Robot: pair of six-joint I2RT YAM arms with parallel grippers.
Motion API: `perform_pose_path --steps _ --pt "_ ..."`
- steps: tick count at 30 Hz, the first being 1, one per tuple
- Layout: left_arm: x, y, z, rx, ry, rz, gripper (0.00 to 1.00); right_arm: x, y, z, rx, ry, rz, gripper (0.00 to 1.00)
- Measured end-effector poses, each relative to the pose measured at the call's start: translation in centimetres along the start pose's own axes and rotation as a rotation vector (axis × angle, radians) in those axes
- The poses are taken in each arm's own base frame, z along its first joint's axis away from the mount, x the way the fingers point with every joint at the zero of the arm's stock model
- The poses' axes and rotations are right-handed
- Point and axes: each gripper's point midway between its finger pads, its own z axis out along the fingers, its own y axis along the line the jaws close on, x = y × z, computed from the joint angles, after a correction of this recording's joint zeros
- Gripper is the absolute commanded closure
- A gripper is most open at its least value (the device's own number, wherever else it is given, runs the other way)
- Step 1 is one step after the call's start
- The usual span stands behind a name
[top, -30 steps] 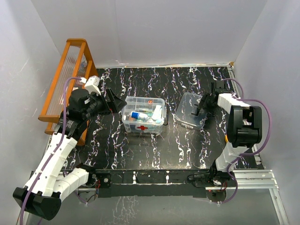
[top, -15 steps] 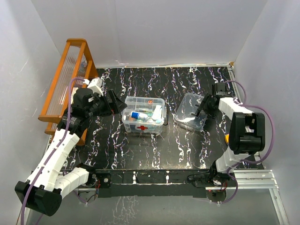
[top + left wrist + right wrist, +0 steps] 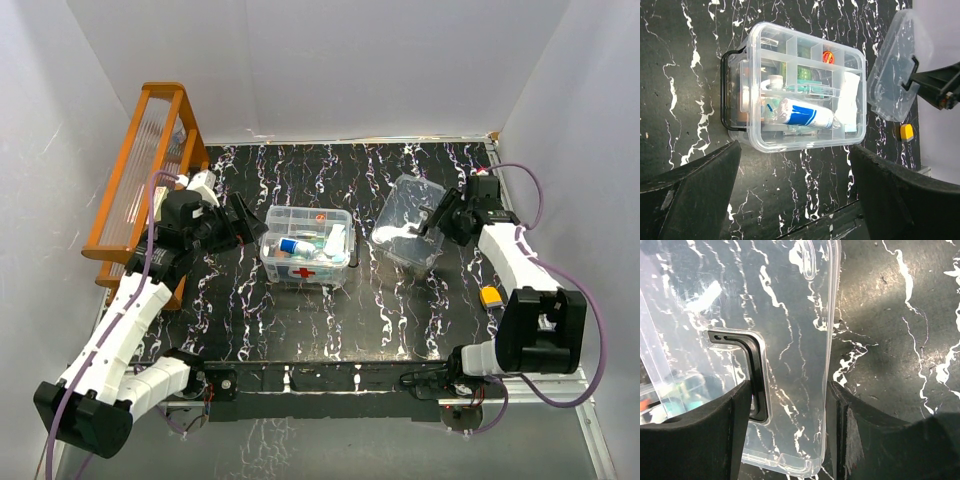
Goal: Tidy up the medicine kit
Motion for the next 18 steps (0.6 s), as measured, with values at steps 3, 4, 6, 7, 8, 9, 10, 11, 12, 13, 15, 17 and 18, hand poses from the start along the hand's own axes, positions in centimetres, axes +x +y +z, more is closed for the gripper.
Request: perform_pose_path --steps 3,4,6,7,8,9,10,11,12,13,15,17,18 --pt "0.5 0.3 0.4 -0.012 0.017 -0.029 0.1 -1.0 1.1 -1.6 -0.032 -0.024 0.005 0.54" --pt "0.5 0.4 0.6 -0.015 0.02 -0.036 0.1 -1.3 1.5 -2.0 -0.046 -0.03 0.011 0.53" --pt "0.6 0.4 0.8 -0.015 0.02 -0.047 0.1 -1.7 2.4 -2.9 -0.077 -0.04 0.018 0.54" --pt "0.6 0.5 0.8 -0.016 0.019 -0.052 0.1 -1.8 2.9 -3.3 -0.092 -0.038 0.024 0.54" --pt "0.6 0.4 0.8 -0.016 0.017 -0.054 0.1 -1.8 3.3 -3.6 -0.103 -0.034 0.028 0.54" --pt "0.5 0.4 0.9 -0.015 0.012 -0.056 0.1 -1.9 3.9 -4.1 -0.117 -0.031 0.033 0.54" --pt "0.3 0.4 0.9 -0.014 0.006 -0.058 0.1 -1.9 4.4 -4.4 -0.13 -0.027 0.035 0.54" --pt "0.2 0.4 0.9 -0.015 0.002 -0.061 0.1 -1.8 5.1 -4.7 -0.15 -0.024 0.035 0.54" --pt "0.1 0.3 0.9 -0.015 -0.003 -0.063 0.1 -1.6 5.7 -5.0 -0.164 -0.02 0.034 0.54" --pt "0.0 0.3 0.9 -0.015 -0.009 -0.067 0.1 -1.3 6.5 -5.3 -0.18 -0.015 0.035 0.54" --pt "0.0 0.4 0.9 -0.015 -0.018 -0.074 0.1 -0.2 8.5 -5.9 -0.217 0.005 0.029 0.55" --pt "0.2 0.5 0.9 -0.014 -0.022 -0.08 0.1 1.4 10.5 -6.5 -0.248 0.026 0.026 0.55" --pt "0.4 0.6 0.8 -0.012 -0.024 -0.082 0.1 2.2 11.7 -7.0 -0.265 0.035 0.03 0.55"
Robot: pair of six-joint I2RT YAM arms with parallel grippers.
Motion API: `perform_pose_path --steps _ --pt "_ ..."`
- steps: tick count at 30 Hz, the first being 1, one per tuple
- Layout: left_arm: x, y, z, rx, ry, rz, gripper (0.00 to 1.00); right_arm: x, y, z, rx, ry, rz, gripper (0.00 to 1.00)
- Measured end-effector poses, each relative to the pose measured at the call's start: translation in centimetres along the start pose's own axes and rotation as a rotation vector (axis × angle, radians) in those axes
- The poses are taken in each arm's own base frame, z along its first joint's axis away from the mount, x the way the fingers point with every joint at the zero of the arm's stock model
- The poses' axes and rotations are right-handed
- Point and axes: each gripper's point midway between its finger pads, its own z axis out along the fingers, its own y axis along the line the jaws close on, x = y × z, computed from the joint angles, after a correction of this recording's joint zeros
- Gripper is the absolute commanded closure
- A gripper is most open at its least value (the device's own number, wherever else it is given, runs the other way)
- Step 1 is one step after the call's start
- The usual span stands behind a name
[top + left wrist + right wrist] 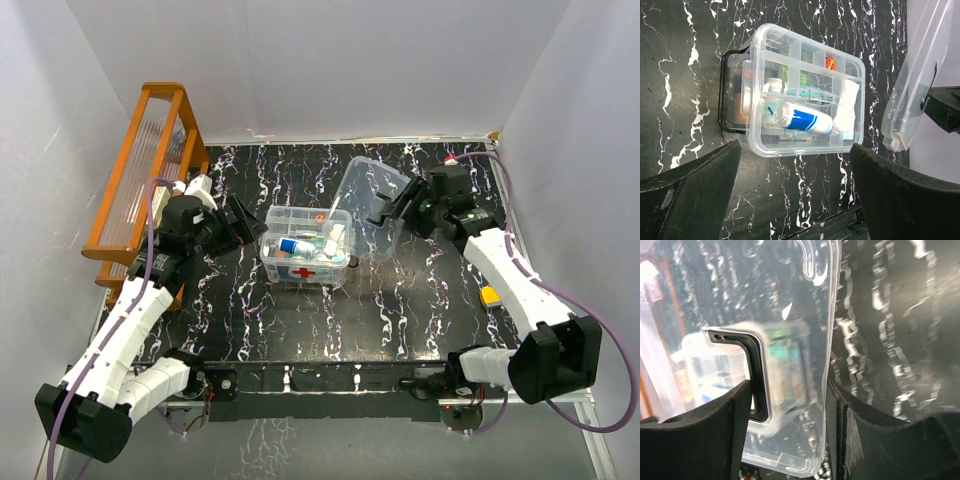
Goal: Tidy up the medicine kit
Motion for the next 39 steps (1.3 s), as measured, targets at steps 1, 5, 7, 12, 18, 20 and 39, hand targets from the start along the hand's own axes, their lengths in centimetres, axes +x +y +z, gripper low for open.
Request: perform_pose_path --steps 1,5,7,12,18,20,39 --pt "0.1 0.1 0.0 0.004 -0.001 -0.001 0.1 0.8 1.2 -0.2 -0.017 0.006 0.01 0.55" --pt "0.4 -0.5 -0.2 0.056 -0.017 -0.002 0.1 3.2 5.1 -1.2 -0.096 0.007 0.08 0.56" --pt "0.7 -1.1 -0.4 0.11 -0.028 -0.009 0.1 3.9 6.2 -1.4 -0.116 0.006 0.127 0.57" --pt "1.6 -3.0 -0.5 0.275 -0.043 -0.05 0.1 5.6 8.0 -0.7 -0.124 0.024 0.228 0.57" --pt "2.3 -4.5 0.1 0.433 -0.085 -0.121 0.12 7.2 9.3 -0.1 -0.123 0.039 0.338 0.58" --pt "2.8 -5.2 0.3 0.472 -0.083 -0.125 0.12 7.4 9.7 0.1 -0.126 0.04 0.365 0.58" --pt "4.0 -9.4 4.3 0.544 -0.119 -0.104 0.56 8.5 11.9 1.3 -0.16 0.09 0.495 0.6"
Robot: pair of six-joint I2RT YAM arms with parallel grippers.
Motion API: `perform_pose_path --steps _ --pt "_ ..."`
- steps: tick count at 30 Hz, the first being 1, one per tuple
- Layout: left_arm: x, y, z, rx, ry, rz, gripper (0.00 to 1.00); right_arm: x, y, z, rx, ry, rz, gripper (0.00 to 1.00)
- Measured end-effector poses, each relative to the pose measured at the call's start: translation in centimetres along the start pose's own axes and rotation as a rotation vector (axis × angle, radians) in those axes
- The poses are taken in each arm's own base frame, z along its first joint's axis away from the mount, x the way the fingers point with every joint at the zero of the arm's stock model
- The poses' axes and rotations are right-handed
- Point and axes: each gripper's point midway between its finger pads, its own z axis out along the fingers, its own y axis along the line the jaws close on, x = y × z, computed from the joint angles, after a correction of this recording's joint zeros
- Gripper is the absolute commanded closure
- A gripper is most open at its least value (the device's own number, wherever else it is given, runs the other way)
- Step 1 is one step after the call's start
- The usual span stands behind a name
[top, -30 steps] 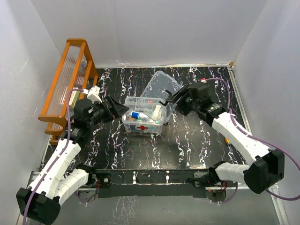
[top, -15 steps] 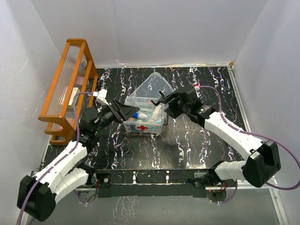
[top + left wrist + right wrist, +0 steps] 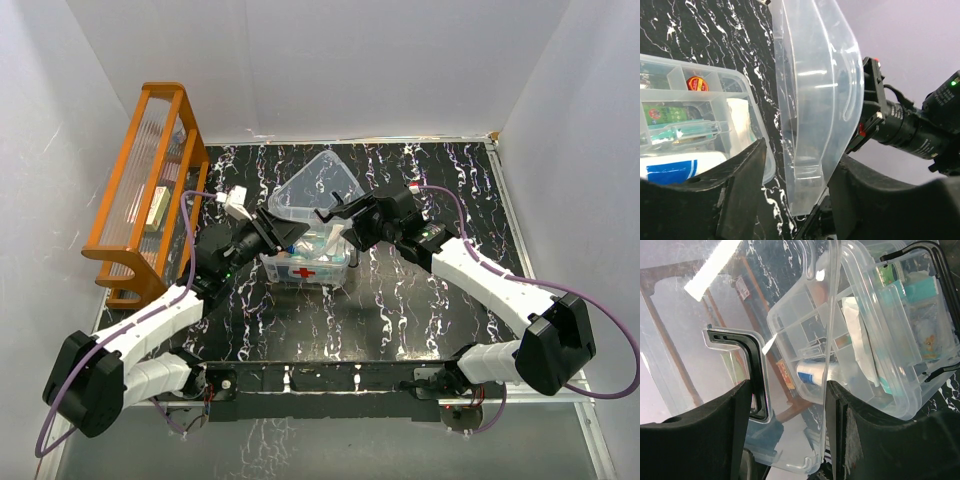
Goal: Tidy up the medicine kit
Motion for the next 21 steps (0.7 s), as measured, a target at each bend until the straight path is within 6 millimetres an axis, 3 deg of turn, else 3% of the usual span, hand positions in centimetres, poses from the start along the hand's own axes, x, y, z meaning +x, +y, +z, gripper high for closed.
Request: perform_pose_path --steps 5,12,15,17,21 --pt "-0.5 -0.7 0.3 0.017 -0.02 0.002 0.77 0.0 0.2 0.0 -0.007 -0.001 0.006 0.56" --pt "-1.3 -1.9 0.6 0.03 -0.018 0.018 0.78 -0.2 0.6 -0.5 -0.027 -0.009 -0.014 0.22" --pt "-2.0 -2.7 0.9 0.018 -0.011 0.022 0.78 -1.0 0.9 -1.3 -0.049 -0.037 -0.08 0.18" --pt "-2.8 -3.6 1.3 0.013 0.001 0.031 0.78 -2.5 1.2 -2.1 -0.061 -0.068 -0.136 0.17" --pt "-4.2 -5.5 2.2 0.02 0.056 0.061 0.78 -7.7 2.2 -4.3 -0.1 -0.17 -0.272 0.17"
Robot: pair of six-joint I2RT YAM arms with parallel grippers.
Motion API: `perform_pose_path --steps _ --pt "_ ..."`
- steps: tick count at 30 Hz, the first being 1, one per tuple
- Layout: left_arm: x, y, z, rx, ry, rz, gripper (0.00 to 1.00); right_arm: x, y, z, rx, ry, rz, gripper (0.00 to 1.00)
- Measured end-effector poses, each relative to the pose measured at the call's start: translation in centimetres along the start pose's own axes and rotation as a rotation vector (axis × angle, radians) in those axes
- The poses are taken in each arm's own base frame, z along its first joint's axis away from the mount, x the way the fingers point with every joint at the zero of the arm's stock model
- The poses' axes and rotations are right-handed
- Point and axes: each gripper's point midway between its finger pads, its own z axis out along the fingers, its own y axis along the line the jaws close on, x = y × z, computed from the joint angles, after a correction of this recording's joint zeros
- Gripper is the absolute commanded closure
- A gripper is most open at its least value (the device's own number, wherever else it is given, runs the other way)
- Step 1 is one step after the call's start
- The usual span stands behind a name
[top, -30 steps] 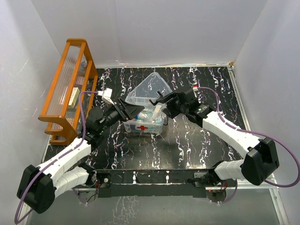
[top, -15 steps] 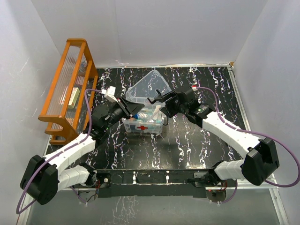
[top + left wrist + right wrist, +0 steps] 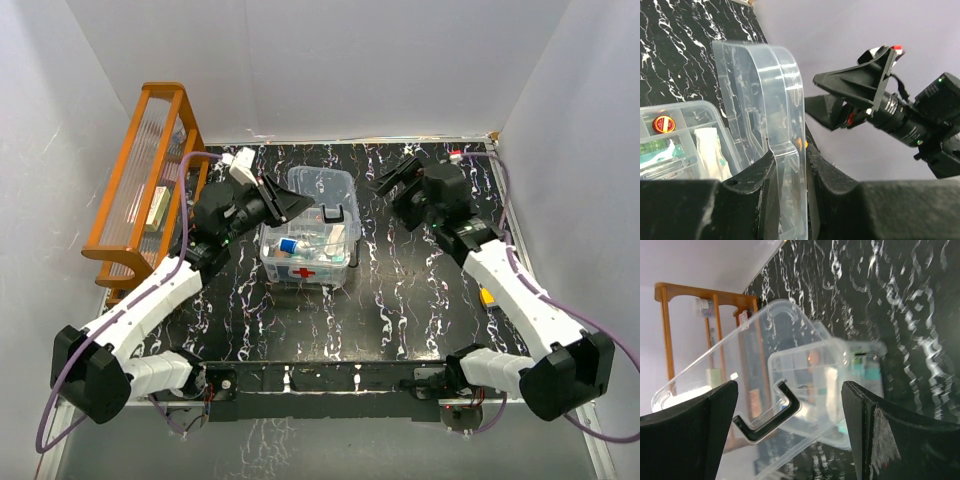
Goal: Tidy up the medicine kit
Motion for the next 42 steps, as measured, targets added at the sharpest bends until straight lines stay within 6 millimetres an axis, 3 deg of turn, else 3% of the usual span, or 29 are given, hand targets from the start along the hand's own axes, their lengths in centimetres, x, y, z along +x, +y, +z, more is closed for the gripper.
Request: perform_pose_path --steps 5,9,13,22,31,36,42 --pt "-0.6 -0.9 -0.2 0.017 0.101 0.014 0.79 -3.7 0.6 -2.3 -0.066 -0.026 -0.217 0.18" --pt "-0.7 -0.3 -0.7 0.015 0.169 -0.029 0.79 -4.2 1.1 -3.0 -0.123 0.012 -0.302 0.18" --pt "-0.9 0.4 -1.2 0.016 0.203 -0.097 0.79 -2.5 0.8 -2.6 -0.178 0.105 -0.327 0.18" --pt "-1.8 1.1 -2.0 0.036 0.24 -0.23 0.79 2.3 -3.8 -0.3 -0.134 0.288 -0.294 0.23" --pt "-0.2 2.8 -1.7 -0.005 0.307 -0.272 0.78 6.7 -4.4 1.3 -0.156 0.385 -0.308 0.29" --pt "0.6 4.3 -1.5 -0.054 0.327 -0.277 0.78 7.2 -4.6 1.9 -0.154 0.361 -0.322 0.31" --pt "0.5 4.9 -1.6 -0.07 0.323 -0.267 0.79 6.6 -7.4 2.7 -0.048 0.295 -0.319 0.2"
